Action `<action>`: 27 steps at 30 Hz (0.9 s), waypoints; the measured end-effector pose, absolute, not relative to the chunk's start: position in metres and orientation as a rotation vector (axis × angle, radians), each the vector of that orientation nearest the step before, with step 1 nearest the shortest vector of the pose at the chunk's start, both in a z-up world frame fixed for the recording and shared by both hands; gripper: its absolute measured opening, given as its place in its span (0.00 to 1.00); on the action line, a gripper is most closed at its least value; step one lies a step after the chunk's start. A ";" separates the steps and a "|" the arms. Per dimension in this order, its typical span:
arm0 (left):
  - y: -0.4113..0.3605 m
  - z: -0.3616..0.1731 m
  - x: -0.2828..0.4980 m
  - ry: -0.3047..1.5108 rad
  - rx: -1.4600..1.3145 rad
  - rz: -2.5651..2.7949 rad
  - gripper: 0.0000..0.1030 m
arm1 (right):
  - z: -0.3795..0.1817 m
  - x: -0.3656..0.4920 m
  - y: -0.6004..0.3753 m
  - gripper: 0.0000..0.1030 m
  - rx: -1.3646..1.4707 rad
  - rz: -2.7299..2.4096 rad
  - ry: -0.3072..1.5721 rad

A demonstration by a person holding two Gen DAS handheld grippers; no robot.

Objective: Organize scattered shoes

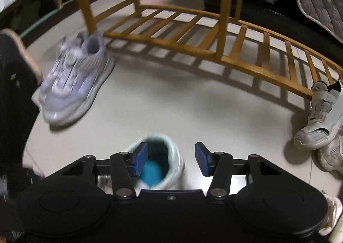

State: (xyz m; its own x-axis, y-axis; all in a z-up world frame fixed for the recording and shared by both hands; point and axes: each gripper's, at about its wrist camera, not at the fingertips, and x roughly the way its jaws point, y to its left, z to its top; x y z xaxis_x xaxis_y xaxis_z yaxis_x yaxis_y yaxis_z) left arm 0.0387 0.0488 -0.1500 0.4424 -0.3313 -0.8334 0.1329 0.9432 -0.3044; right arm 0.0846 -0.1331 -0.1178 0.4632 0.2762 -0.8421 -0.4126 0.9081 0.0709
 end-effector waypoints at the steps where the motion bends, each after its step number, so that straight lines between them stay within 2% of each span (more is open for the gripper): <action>1: 0.049 -0.150 0.039 1.076 -0.204 -0.290 0.51 | -0.120 0.082 -0.133 0.51 -0.158 0.438 1.017; 11: 0.049 -0.150 0.040 1.068 -0.201 -0.274 0.52 | -0.116 0.068 -0.131 0.51 -0.215 0.417 1.057; 17: 0.047 -0.149 0.039 1.057 -0.185 -0.274 0.52 | -0.115 0.054 -0.145 0.52 -0.139 0.353 1.082; 27: 0.045 -0.150 0.036 1.062 -0.193 -0.274 0.48 | -0.102 0.058 -0.151 0.56 -0.076 0.308 0.963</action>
